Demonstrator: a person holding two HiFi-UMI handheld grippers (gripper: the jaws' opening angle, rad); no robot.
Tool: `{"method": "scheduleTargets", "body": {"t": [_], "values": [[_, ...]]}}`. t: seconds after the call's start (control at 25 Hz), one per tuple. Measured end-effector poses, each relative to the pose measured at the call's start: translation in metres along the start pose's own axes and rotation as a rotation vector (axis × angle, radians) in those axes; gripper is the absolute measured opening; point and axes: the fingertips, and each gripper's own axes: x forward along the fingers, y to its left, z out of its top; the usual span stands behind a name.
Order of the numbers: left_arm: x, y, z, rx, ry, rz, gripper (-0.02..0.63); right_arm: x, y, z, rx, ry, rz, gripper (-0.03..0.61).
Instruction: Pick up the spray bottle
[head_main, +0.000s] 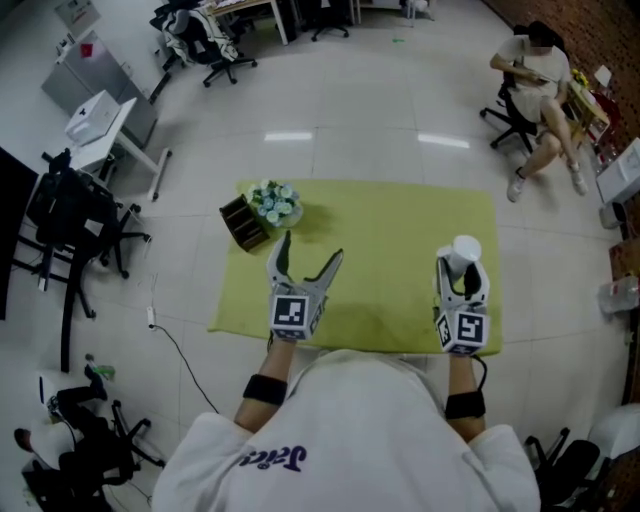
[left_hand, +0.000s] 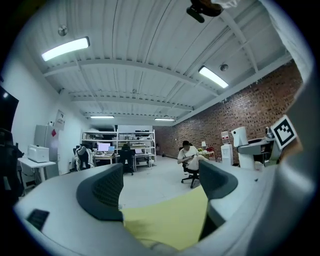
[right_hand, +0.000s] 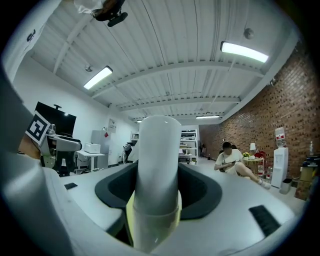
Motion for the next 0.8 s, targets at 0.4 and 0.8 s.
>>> {"method": "scheduleTargets", "body": {"t": [0.4, 0.8], "values": [[-0.030, 0.009, -0.011, -0.050, -0.020, 0.087, 0.477, -0.021, 0.013, -0.002, 0.043, -0.003, -0.013, 0.250], [-0.035, 0.021, -0.011, -0.019, -0.025, 0.136, 0.476, -0.014, 0.017, 0.001, -0.006, -0.011, -0.013, 0.250]]}}
